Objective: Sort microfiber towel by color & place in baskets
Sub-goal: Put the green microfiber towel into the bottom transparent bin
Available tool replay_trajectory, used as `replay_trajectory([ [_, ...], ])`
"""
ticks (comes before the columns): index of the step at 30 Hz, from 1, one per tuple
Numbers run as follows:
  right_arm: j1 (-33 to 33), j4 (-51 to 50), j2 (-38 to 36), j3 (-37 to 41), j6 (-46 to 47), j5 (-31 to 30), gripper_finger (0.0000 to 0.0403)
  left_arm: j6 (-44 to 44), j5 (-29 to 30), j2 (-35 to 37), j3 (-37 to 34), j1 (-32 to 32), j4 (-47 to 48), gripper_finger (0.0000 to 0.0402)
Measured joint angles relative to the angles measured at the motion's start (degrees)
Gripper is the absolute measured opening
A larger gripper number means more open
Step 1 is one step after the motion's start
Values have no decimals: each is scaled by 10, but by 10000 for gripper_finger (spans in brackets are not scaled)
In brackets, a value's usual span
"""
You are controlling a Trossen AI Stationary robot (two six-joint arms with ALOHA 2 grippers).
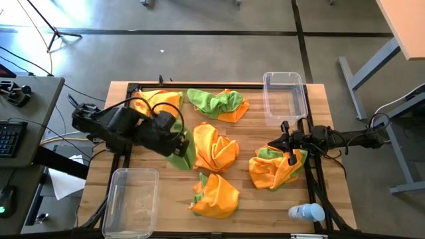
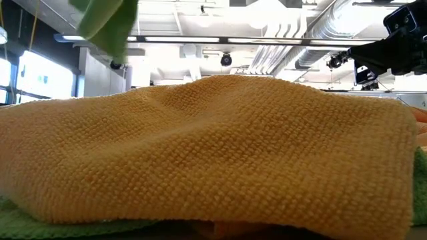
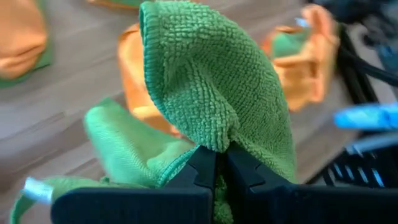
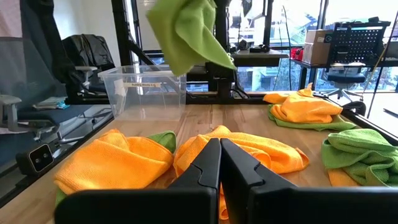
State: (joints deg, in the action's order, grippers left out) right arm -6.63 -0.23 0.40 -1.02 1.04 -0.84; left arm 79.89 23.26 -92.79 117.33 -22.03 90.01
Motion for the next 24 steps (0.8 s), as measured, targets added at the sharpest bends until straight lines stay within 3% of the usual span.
replay_trajectory([
  [5,0,0,-1,0,0,0,1,-39,-6,-3,32,-45,0,0],
  [12,0,0,-1,0,0,0,1,-84,-77,20,32,-136,0,0],
  [24,0,0,-1,0,0,0,1,-126,-92,32,6,-310,0,0],
])
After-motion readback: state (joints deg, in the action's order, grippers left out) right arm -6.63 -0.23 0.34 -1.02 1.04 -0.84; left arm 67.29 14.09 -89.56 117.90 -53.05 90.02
